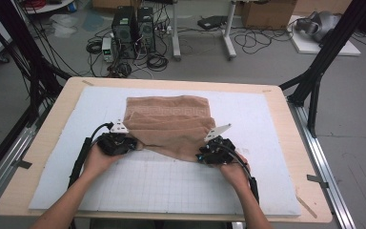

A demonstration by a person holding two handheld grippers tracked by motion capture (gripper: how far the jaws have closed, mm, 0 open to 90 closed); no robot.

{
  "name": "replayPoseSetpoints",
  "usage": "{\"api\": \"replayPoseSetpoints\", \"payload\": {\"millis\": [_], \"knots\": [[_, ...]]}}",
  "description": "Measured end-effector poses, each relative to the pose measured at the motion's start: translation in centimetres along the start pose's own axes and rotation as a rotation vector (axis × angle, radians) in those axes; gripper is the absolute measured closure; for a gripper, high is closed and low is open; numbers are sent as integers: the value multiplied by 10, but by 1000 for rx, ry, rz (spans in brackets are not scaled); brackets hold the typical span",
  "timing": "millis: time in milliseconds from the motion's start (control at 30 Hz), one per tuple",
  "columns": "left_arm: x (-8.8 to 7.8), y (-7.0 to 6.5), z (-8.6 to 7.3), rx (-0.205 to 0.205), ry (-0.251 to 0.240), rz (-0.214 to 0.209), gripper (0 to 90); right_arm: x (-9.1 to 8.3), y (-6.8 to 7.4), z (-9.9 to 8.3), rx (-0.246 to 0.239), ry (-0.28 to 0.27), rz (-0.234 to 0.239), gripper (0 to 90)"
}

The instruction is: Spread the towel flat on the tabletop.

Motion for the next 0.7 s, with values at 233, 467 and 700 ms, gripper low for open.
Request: {"api": "replayPoseSetpoints", "payload": {"millis": [233,467,700], "knots": [[-1,-3,1,12,6,12,858,1,-4,-1,17,-31,87,852],[-30,-1,-2,-9,-41,-21,862,-9,0,0,-12,-42,96,864],[-73,-10,-12,4,-114,-40,863,-46,23,-1,-80,-101,116,863]]}}
Point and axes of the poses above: each handheld gripper's, and its own axes: x roughly forward along the jaws, z roughly out of its top, y roughly to its left, the point moved 4 cm from there along x, roughly forward along the jaws, and after that the axes turned 4 degrees about z, right-handed, at the moved point
